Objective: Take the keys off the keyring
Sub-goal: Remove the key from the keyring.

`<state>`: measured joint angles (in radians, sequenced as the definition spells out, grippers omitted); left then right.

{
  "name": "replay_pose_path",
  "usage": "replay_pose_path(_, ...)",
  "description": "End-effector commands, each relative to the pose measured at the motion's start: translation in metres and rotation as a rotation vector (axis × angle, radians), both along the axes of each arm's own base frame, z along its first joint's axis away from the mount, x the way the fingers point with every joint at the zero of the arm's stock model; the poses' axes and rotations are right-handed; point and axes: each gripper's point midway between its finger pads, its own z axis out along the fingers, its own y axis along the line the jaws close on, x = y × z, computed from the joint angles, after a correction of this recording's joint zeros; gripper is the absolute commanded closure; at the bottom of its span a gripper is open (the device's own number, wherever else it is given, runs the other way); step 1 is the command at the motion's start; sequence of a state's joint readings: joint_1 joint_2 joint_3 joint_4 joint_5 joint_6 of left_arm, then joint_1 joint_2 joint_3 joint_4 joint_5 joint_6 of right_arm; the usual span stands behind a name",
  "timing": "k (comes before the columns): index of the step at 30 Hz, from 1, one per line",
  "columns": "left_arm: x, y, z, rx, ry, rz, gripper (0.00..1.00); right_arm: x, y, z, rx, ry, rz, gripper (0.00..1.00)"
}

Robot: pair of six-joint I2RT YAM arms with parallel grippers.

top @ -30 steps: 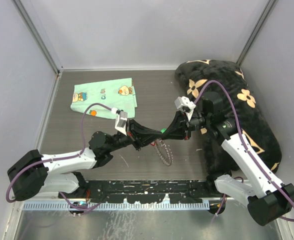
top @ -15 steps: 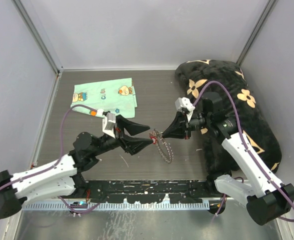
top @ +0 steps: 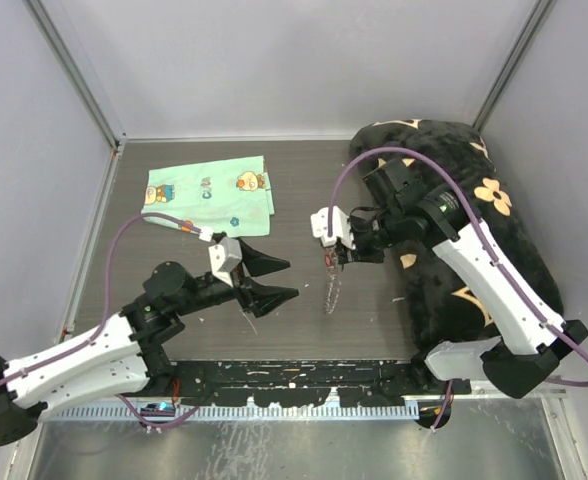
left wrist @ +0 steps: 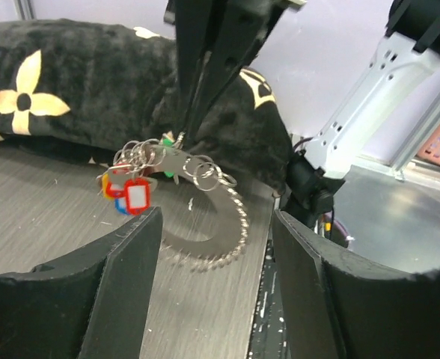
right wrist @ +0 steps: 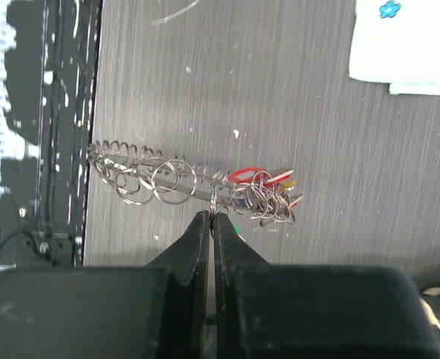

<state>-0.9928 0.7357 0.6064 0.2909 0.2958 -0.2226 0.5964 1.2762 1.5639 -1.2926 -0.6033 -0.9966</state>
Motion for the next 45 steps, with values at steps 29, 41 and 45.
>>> replay_pose_path(29, 0.034, -0.063, -0.009, -0.173, -0.269, -0.025, 0.61, -0.02, 0.015, -0.001, -0.143, 0.031, 0.104, 0.99)
replay_pose_path(41, 0.031, -0.069, -0.009, -0.203, -0.239, -0.058, 0.72, -0.023, 0.015, -0.006, -0.134, 0.037, 0.114, 0.99)
replay_pose_path(45, 0.033, -0.076, -0.017, -0.19, -0.213, -0.075, 0.76, -0.024, 0.014, -0.005, -0.132, 0.031, 0.112, 0.99)
